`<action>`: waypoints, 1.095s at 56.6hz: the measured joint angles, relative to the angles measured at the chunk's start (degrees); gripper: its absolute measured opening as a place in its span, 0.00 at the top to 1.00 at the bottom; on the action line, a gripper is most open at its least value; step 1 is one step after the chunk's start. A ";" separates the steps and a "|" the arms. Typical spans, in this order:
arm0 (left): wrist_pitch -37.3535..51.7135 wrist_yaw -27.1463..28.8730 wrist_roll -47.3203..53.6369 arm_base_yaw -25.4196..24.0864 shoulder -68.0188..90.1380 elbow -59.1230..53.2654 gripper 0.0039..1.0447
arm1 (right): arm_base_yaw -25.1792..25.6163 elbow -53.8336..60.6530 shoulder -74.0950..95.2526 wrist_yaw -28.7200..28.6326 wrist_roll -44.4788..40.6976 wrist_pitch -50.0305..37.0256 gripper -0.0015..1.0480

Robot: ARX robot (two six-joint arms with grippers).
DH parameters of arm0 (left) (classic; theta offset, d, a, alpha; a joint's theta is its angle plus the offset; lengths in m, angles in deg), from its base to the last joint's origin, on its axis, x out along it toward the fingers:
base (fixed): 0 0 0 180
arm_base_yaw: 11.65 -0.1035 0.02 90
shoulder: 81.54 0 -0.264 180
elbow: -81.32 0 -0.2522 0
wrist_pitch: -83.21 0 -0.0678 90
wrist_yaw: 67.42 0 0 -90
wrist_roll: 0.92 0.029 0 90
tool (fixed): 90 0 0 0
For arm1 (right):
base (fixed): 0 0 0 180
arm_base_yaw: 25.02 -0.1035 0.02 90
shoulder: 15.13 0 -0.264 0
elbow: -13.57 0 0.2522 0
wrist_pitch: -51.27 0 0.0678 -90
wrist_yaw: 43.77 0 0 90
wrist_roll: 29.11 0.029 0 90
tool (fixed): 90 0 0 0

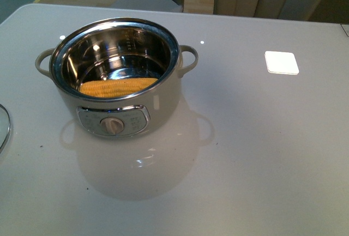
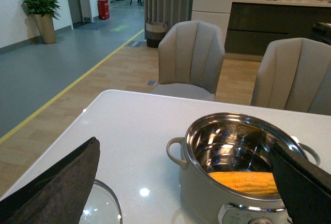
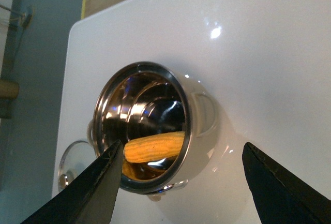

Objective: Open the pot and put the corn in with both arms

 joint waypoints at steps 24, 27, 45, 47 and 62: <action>0.00 0.00 0.00 0.00 -0.07 0.00 0.06 | 14.71 17.16 -19.47 -4.87 -10.40 -6.01 0.28; 0.00 0.02 -0.02 0.00 -0.07 0.00 0.06 | 15.96 19.89 -20.28 -5.07 -11.89 -6.69 0.26; 0.00 0.00 0.00 0.00 -0.07 0.00 0.06 | 18.86 34.56 -32.22 -4.72 -18.36 -9.27 0.18; 0.00 0.00 0.00 0.00 -0.07 0.00 0.06 | 19.12 36.17 -33.33 -4.61 -19.17 -9.25 0.17; 0.00 0.00 0.00 0.00 -0.07 0.00 0.06 | 24.39 47.39 -39.89 -3.52 -25.46 -10.99 0.10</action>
